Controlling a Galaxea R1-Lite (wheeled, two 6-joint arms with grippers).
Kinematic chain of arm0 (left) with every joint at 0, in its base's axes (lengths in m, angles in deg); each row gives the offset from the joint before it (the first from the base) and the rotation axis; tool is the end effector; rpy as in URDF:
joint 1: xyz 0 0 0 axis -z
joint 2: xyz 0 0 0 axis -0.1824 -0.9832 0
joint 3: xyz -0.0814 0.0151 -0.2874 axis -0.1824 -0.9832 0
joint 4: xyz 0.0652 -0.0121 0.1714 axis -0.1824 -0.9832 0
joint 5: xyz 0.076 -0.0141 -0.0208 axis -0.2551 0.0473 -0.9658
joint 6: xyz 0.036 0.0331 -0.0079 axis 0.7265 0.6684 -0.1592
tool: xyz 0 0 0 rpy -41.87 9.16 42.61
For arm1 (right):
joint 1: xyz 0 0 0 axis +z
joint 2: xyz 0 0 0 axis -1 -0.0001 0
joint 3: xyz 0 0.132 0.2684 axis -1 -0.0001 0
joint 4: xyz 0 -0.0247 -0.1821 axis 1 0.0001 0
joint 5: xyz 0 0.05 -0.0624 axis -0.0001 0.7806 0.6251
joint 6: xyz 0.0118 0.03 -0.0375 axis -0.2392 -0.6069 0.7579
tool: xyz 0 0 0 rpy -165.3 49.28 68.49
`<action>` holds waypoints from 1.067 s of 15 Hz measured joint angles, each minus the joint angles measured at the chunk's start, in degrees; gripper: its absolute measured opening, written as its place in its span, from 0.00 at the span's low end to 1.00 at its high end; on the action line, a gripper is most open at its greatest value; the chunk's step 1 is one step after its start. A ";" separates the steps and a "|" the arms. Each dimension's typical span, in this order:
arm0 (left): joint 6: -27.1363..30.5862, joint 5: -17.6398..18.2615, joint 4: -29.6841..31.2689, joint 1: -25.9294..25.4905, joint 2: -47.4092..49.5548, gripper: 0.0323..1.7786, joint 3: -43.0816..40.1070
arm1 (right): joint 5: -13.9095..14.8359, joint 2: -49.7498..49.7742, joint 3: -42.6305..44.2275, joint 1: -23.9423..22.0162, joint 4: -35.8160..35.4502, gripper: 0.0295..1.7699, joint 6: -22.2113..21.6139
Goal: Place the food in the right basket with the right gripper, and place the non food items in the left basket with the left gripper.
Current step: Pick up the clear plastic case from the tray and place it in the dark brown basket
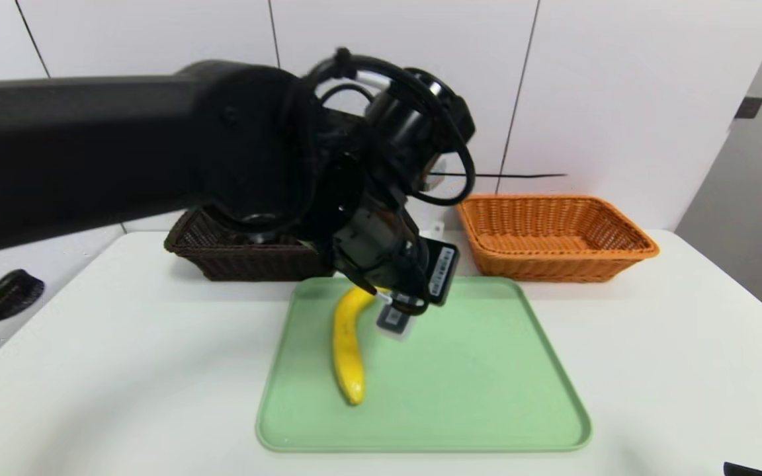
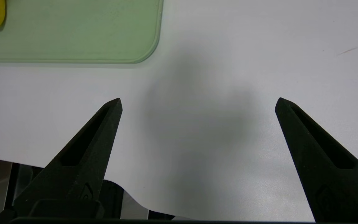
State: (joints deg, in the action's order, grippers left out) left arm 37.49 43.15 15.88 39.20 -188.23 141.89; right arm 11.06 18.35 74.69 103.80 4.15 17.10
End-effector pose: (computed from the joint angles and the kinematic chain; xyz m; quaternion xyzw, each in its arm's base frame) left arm 0.2537 -0.2873 0.2509 0.0647 0.3793 -0.2695 0.8828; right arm 0.0675 0.0191 0.1647 0.0829 0.3530 0.0926 0.9273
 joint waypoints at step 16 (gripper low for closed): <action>71.57 14.81 8.80 -32.82 0.55 0.30 0.02 | 0.02 0.40 -0.23 -0.05 0.11 0.96 -0.01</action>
State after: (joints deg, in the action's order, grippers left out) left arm 109.06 57.96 24.69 6.39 -187.68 141.91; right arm 11.09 18.75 74.46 103.75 4.26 17.08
